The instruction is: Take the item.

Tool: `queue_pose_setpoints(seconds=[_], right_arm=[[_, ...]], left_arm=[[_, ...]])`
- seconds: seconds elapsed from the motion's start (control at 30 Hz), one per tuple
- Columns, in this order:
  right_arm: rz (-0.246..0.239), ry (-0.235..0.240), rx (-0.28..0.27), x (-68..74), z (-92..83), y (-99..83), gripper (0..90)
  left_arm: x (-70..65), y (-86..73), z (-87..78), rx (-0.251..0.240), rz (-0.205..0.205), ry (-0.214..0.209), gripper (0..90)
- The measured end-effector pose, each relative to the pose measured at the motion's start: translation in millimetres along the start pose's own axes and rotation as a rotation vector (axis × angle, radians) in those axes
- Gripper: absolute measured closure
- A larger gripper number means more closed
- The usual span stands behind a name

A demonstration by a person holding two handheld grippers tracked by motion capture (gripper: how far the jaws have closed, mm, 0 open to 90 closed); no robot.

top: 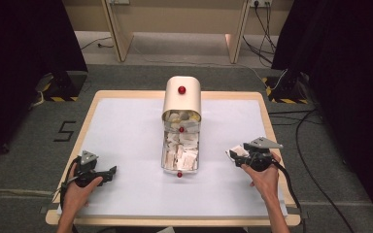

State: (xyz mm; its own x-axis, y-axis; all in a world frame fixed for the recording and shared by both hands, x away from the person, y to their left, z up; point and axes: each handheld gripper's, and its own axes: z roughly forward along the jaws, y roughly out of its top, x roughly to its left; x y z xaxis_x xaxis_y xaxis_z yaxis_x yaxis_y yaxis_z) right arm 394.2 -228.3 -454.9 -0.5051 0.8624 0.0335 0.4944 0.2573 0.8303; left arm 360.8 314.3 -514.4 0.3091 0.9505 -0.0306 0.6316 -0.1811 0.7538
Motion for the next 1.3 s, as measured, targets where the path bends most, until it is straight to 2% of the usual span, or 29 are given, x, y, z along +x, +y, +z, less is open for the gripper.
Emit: queue_pose_setpoints(seconds=[0.17, 0.53, 1.3], right_arm=[[-0.028, 0.014, 0.010, 8.1, 2.5, 0.7, 33.2], [-0.034, 0.040, 0.025, 18.2, 4.7, -4.3, 33.2], [-0.088, 0.117, 0.058, 53.2, -8.9, -29.8, 33.8]], left_arm=[[0.0, 0.0, 0.0, 0.000, 0.000, 0.000, 12.0], [0.1, 0.0, 0.0, 0.000, 0.000, -0.001, 12.0], [0.1, 0.0, 0.0, 0.000, 0.000, -0.001, 12.0]])
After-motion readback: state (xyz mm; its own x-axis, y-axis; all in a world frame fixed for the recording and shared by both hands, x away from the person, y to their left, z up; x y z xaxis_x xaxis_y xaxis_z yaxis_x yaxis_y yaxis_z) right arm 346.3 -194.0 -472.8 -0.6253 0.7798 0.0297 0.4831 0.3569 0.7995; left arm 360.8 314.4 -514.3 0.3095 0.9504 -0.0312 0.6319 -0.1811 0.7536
